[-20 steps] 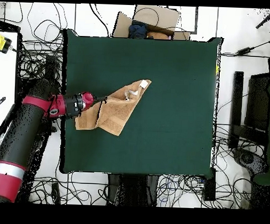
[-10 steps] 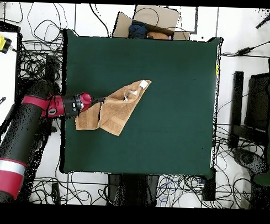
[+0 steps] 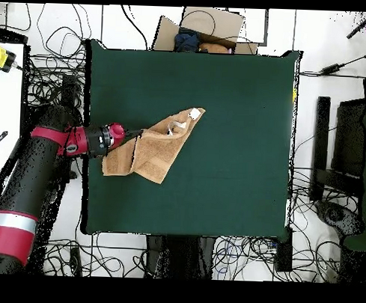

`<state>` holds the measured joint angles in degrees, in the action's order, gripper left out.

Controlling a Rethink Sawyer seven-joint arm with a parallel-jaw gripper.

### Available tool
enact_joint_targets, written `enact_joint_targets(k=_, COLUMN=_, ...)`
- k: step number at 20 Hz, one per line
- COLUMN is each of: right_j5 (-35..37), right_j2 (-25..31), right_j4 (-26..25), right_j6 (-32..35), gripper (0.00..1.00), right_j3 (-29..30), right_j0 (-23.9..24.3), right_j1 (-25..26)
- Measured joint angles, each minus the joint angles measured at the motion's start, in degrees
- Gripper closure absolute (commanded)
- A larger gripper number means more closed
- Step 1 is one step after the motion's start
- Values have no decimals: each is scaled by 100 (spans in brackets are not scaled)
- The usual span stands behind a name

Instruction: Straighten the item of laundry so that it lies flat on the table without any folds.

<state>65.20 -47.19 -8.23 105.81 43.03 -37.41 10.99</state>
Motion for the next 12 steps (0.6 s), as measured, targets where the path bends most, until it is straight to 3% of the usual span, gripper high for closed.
enact_joint_targets(k=12, right_j5=373, right_j2=-1, right_j4=7, right_j6=0, gripper=100, right_j3=-287, right_j0=239, right_j1=9)
